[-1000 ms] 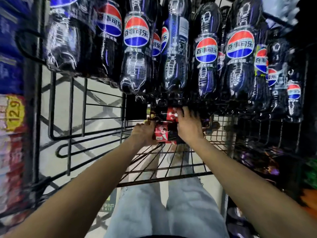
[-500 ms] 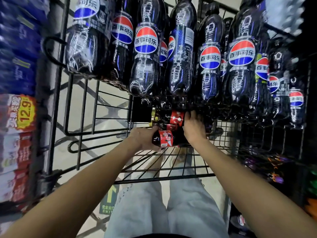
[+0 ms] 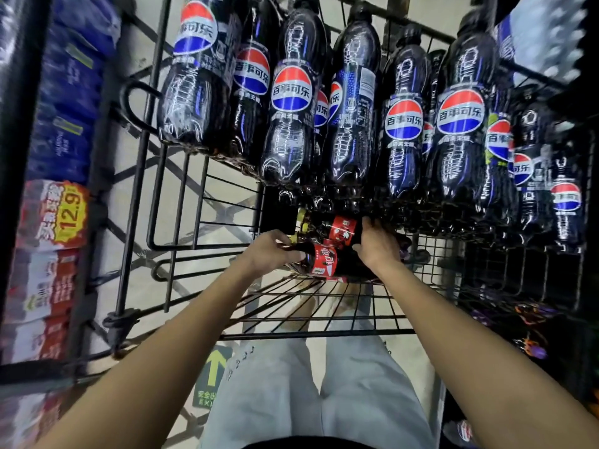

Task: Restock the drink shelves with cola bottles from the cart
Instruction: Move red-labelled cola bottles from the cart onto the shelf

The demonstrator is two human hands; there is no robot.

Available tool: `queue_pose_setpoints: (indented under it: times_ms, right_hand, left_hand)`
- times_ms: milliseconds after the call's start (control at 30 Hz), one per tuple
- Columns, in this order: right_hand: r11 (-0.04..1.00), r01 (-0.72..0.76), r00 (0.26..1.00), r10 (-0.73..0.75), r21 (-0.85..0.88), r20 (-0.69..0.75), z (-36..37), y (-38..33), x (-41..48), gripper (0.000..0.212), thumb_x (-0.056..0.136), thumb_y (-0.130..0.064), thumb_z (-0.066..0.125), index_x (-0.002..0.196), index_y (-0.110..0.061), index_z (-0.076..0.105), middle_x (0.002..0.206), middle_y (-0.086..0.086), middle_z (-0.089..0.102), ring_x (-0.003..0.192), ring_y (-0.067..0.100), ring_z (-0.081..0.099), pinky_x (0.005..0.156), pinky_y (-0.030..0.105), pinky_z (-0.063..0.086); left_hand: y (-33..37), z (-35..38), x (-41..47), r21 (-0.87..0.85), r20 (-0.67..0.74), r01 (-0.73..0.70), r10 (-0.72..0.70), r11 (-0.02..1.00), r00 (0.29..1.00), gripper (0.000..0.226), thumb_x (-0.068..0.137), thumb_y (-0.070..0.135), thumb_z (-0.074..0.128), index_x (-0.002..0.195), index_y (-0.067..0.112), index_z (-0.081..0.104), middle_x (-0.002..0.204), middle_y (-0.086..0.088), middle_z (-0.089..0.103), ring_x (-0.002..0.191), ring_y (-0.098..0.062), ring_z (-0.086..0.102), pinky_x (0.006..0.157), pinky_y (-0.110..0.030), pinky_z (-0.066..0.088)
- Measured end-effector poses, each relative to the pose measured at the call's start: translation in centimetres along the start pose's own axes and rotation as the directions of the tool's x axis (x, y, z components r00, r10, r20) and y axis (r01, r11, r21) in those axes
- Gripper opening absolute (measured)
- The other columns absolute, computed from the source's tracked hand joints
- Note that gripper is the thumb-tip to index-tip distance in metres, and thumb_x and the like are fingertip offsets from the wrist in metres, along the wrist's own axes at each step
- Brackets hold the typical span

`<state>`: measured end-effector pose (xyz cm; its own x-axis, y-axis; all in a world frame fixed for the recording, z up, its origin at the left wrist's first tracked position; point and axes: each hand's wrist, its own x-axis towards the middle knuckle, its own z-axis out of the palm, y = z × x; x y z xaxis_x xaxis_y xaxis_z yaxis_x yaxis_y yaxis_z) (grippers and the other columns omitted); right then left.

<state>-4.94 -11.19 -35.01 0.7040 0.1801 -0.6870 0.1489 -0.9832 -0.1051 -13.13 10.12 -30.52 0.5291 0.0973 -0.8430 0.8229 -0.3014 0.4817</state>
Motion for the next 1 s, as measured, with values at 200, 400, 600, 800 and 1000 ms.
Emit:
queue_pose_setpoints:
  times_ms: [200, 400, 600, 800, 1000]
  right_hand:
    - [1.000, -0.007, 0.998, 0.007, 0.007, 0.070, 0.1, 0.5, 0.4, 0.070, 0.090, -0.034, 0.065, 0.145, -0.008, 0.030, 0.150, 0.018, 0.028, 0.135, 0.036, 0.034, 0.107, 0.043, 0.033]
    - [0.997, 0.009, 0.997, -0.015, 0.075, 0.070, -0.2, 0.8, 0.6, 0.059, 0.089, -0.030, 0.067, 0.137, -0.010, 0.039, 0.141, 0.015, 0.042, 0.128, 0.033, 0.045, 0.100, 0.040, 0.041]
    - [0.994, 0.028, 0.996, -0.037, 0.107, 0.083, 0.0, 0.8, 0.1, 0.066, 0.089, -0.026, 0.068, 0.140, -0.006, 0.032, 0.139, 0.016, 0.043, 0.127, 0.034, 0.045, 0.100, 0.040, 0.041]
    - [0.994, 0.034, 0.994, -0.044, 0.099, 0.100, 0.1, 0.8, 0.0, 0.067, 0.088, -0.026, 0.069, 0.138, -0.001, 0.032, 0.140, 0.018, 0.040, 0.129, 0.035, 0.042, 0.105, 0.041, 0.037]
    - [0.988, 0.012, 0.992, -0.032, 0.155, 0.126, 0.1, 0.9, 0.4, 0.070, 0.090, -0.025, 0.067, 0.143, -0.002, 0.027, 0.146, 0.018, 0.034, 0.134, 0.034, 0.037, 0.109, 0.041, 0.034]
  left_hand:
    - [-0.1, 0.7, 0.3, -0.096, -0.108, 0.107, -0.117, 0.990, 0.987, 0.055, 0.073, 0.025, 0.084, 0.110, 0.008, 0.047, 0.093, -0.009, 0.063, 0.080, -0.019, 0.058, 0.083, -0.037, 0.052]
    - [0.2, 1.4, 0.5, -0.178, -0.179, 0.113, -0.145, 0.978, 0.973, 0.066, 0.073, 0.028, 0.083, 0.122, 0.003, 0.046, 0.117, -0.013, 0.058, 0.112, -0.031, 0.058, 0.097, -0.039, 0.047]
    - [0.5, 1.8, 0.2, -0.435, -0.109, 0.133, -0.198, 0.891, 0.974, 0.041, 0.081, 0.011, 0.076, 0.114, -0.004, 0.057, 0.118, -0.024, 0.063, 0.102, -0.032, 0.064, 0.093, -0.040, 0.052]
    - [0.3, 1.8, 0.0, -0.600, 0.113, 0.329, -0.331, 0.729, 0.937, 0.068, 0.085, 0.014, 0.070, 0.140, -0.003, 0.036, 0.123, -0.016, 0.059, 0.108, -0.024, 0.056, 0.077, -0.033, 0.049]
    - [1.5, 3.3, 0.3, -0.708, 0.222, 0.390, -0.339, 0.589, 0.914, 0.047, 0.091, 0.015, 0.062, 0.132, 0.006, 0.042, 0.122, -0.016, 0.059, 0.088, -0.029, 0.063, 0.089, -0.056, 0.043]
